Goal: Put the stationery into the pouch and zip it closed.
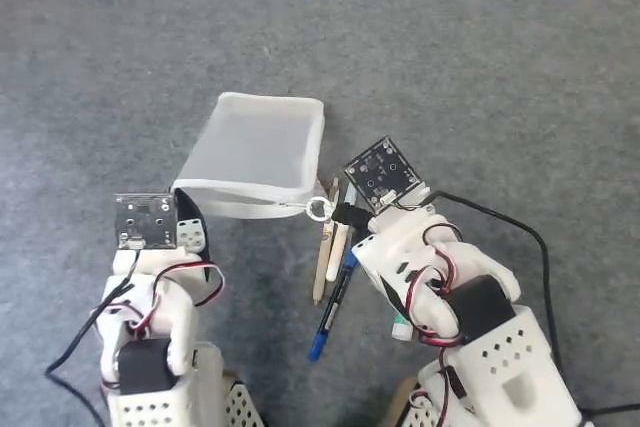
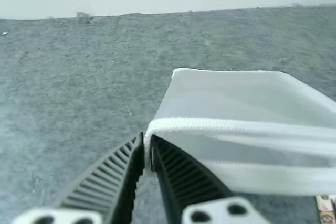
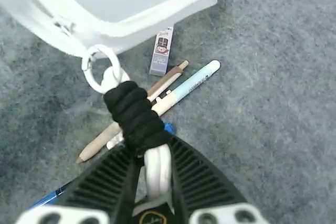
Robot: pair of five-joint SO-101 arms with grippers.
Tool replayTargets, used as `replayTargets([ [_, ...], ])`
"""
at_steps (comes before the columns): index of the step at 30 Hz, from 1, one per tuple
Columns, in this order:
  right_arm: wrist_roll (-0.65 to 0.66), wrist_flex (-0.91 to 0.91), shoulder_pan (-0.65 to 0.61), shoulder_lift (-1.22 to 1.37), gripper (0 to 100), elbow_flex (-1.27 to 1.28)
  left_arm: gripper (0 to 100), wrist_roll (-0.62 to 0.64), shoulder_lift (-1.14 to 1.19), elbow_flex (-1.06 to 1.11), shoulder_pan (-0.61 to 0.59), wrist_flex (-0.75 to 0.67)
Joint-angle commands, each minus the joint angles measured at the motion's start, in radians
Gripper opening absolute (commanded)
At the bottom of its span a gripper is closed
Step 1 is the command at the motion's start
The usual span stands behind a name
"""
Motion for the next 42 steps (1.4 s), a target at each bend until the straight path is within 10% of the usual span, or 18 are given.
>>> replayTargets([
  [1,-0.02,-0.024,0.028,-0.047,0.6,-0.026,1,0.026,-0.02,-0.068,-0.009,-0.003],
  [22,0.018,0.143,-0.088,-0.048,0.6,-0.255,21,0.028,-0.014,0.013,0.02,-0.061],
  [42,0.046,0.148,-0.168,-0.214,1.1,-0.207,1,-0.012,-0.015,-0.022,0.061,0.003],
])
